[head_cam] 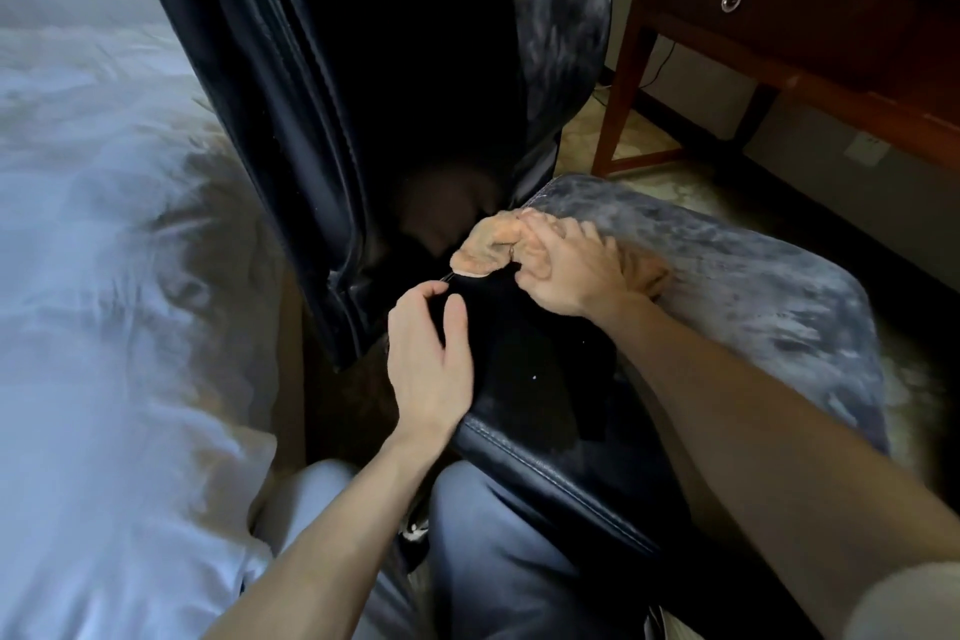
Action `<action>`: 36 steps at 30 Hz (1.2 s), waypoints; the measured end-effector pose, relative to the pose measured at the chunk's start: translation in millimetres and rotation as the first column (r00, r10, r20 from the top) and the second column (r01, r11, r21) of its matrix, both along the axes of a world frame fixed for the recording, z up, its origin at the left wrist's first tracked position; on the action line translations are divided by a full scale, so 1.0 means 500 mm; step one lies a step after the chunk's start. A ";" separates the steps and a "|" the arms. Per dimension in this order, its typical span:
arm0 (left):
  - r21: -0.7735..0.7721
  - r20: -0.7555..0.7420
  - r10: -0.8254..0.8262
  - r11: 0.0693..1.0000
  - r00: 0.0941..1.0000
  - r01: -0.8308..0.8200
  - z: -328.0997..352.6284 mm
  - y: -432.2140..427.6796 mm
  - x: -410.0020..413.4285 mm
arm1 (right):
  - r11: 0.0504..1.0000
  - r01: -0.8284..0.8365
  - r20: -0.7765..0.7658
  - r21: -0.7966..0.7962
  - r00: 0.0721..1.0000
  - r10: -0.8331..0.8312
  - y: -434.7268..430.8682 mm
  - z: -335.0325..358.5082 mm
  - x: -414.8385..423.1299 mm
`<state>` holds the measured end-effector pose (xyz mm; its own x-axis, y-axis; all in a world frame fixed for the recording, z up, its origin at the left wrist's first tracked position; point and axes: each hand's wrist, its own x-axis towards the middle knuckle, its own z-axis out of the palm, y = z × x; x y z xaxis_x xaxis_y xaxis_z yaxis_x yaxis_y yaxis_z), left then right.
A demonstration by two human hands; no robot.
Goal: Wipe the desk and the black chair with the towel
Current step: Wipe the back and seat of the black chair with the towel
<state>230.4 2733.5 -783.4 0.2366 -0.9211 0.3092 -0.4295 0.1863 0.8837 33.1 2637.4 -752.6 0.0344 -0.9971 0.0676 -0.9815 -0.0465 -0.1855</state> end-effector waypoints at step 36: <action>0.262 -0.118 -0.179 0.943 0.977 0.205 0.049 -0.023 0.073 | 0.965 -0.203 0.091 0.166 0.977 0.190 0.175 0.042 0.096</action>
<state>266.7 2722.2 -758.7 0.0624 -0.9977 0.0273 -0.3247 0.0056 0.9458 81.1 2725.0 -731.7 0.2328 -0.9678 -0.0959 -0.9395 -0.1983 -0.2793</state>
